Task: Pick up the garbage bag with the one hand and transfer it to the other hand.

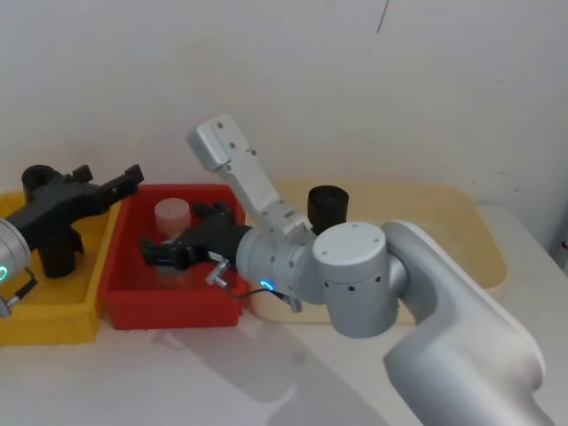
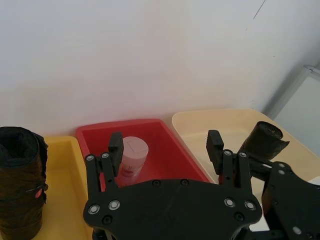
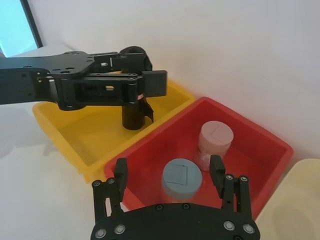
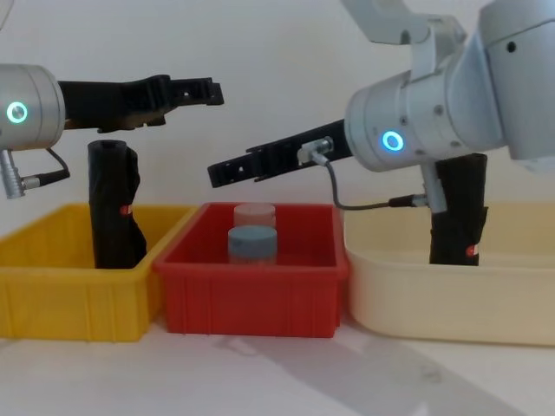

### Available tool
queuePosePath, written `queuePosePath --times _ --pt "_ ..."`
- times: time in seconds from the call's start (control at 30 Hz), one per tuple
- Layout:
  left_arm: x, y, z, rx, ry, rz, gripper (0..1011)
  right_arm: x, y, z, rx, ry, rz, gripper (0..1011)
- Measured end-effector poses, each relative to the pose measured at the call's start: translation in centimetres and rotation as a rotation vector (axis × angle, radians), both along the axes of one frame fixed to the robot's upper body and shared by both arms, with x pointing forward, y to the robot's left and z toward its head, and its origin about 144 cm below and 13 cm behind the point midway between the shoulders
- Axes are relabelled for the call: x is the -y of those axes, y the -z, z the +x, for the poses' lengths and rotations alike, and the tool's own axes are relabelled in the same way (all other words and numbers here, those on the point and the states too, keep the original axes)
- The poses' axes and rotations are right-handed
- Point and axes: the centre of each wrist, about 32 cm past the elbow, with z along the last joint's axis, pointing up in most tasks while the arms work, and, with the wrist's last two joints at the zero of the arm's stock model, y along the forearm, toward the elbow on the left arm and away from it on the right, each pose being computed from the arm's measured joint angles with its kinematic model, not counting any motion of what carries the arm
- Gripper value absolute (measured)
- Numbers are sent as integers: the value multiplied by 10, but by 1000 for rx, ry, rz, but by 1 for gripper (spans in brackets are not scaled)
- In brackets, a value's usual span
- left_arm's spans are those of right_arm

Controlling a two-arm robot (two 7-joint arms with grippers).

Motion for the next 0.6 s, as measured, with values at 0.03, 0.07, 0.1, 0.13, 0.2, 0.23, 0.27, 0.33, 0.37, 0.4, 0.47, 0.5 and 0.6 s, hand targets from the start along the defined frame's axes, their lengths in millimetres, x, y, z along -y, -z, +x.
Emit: queuePosePath --times 0.03,0.07,0.1,0.13,0.2,0.23,0.27,0.33,0.37,0.4,0.47,0.5,0.6 --pt "0 0 0 0 0 0 1002 -1 -1 1 0 -3 -2 1001" --pt "0 0 0 0 0 0 1002 -3 0 2 -4 -6 -7 1001" --pt "0 0 0 0 0 0 1002 -5 1 3 -6 -8 -10 1001" --pt "0 0 0 0 0 0 1001 -6 1 4 -8 -9 -13 1002" --pt "0 0 0 0 0 0 1002 -8 1 6 -12 -12 -19 1002" --pt "0 0 0 0 0 0 1001 -9 2 7 -14 -13 -21 1001" --pt "0 0 0 0 0 0 1001 -10 2 7 -16 -13 -22 1001" --pt "0 0 0 0 0 0 1002 -13 4 10 -23 -12 -27 1001" --pt "0 0 0 0 0 0 1002 -13 4 11 -26 -11 -28 1002" --pt "0 0 0 0 0 0 1002 -14 5 12 -28 -10 -27 1001" --pt "0 0 0 0 0 0 1001 -16 6 14 -35 -6 -25 1001" --pt "0 0 0 0 0 0 1002 -16 6 14 -35 -6 -25 1001" --pt "0 0 0 0 0 0 1002 -19 8 17 -45 8 -15 1001"
